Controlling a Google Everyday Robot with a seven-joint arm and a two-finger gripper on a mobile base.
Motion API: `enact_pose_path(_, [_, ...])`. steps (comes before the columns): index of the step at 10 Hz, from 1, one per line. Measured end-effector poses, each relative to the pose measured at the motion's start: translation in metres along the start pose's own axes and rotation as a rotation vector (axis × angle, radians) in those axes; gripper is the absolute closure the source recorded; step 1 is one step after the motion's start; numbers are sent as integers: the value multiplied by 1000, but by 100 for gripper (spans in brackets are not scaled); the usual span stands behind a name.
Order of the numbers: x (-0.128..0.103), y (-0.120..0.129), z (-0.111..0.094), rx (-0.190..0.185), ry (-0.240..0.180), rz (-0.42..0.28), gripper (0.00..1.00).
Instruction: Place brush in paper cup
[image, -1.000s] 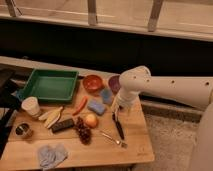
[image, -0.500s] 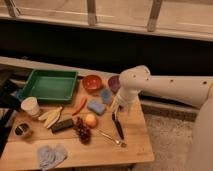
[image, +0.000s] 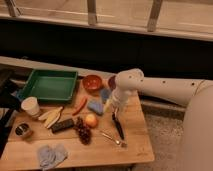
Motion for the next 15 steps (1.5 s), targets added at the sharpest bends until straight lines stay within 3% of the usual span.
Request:
enact_pose_path(2, [-5, -7, 26, 9, 28, -14, 35])
enact_pose_path(6, [-12, -23, 57, 62, 60, -2, 37])
enact_pose_path(7, [-12, -29, 63, 76, 62, 14, 42])
enact_pose_path(12, [-7, -37, 65, 93, 25, 20, 95])
enact_pose_path(14, [-5, -33, 55, 90, -3, 11, 100])
enact_pose_path(15, [-1, -30, 41, 89, -34, 0, 100])
